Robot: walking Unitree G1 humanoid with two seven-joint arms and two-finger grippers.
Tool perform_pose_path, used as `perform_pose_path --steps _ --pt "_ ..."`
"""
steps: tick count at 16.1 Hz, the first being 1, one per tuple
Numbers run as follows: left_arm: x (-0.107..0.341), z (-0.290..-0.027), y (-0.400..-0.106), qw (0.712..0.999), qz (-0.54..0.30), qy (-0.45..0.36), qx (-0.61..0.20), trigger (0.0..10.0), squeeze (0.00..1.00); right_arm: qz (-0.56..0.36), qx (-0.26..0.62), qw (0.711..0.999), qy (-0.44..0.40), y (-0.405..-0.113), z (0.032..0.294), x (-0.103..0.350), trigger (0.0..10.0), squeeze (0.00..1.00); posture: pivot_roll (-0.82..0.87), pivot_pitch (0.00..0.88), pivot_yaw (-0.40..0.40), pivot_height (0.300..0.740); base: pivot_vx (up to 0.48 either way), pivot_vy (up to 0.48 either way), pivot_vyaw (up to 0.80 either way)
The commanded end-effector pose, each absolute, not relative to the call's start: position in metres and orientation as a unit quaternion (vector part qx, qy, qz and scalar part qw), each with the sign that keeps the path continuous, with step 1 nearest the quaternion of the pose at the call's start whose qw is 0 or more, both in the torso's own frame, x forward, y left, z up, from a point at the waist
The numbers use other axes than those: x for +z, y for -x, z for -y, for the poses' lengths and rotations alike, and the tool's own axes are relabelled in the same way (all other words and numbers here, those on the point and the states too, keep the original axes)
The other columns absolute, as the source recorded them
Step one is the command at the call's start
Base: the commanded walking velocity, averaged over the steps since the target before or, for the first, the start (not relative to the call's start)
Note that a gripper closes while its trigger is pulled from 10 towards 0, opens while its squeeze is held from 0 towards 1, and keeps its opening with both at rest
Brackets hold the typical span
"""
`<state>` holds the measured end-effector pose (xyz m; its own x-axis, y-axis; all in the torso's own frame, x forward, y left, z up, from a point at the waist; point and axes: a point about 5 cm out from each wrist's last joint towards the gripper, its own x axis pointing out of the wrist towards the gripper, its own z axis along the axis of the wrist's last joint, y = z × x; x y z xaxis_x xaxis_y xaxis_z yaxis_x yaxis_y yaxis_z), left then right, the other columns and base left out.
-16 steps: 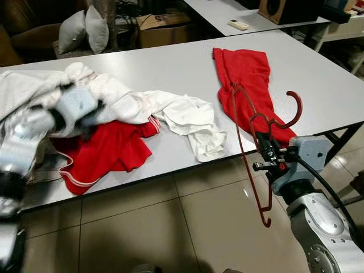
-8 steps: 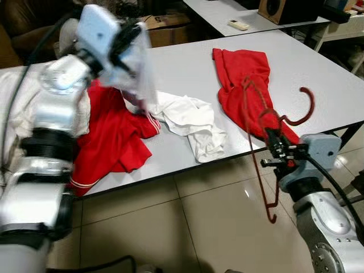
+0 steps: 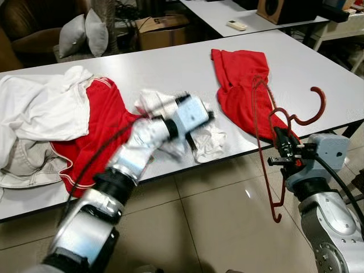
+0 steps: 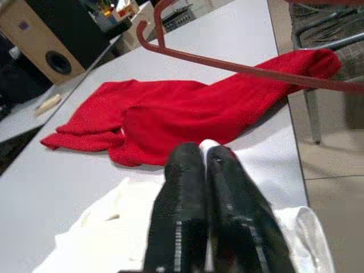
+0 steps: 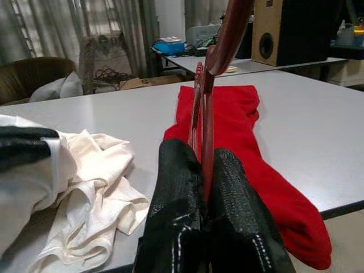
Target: Hang hanger
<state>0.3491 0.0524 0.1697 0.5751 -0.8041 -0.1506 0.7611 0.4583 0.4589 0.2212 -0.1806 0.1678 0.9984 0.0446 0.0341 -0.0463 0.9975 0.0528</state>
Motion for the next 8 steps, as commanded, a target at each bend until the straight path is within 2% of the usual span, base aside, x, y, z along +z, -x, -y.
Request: perform_pose_path --steps 1,4,8 --pt "0.18 -0.049 -0.348 0.867 0.047 -0.188 -0.458 10.0 1.0 0.023 0.02 0.999 -0.025 -0.219 0.181 0.171 10.0 0.0 -0.14 0.0 0.078 0.74 0.0 0.0 0.0" --pt "0.188 -0.045 -0.345 0.87 0.045 -0.118 -0.476 10.0 1.0 0.019 0.02 0.999 -0.027 -0.218 0.181 0.17 10.0 0.0 -0.14 0.0 0.072 0.74 0.0 0.0 0.0" --pt "0.186 -0.058 -0.343 0.866 0.041 -0.156 -0.473 10.0 1.0 0.017 0.02 0.999 -0.026 -0.217 0.181 0.169 10.0 0.0 -0.14 0.005 0.079 0.74 0.0 0.0 0.0"
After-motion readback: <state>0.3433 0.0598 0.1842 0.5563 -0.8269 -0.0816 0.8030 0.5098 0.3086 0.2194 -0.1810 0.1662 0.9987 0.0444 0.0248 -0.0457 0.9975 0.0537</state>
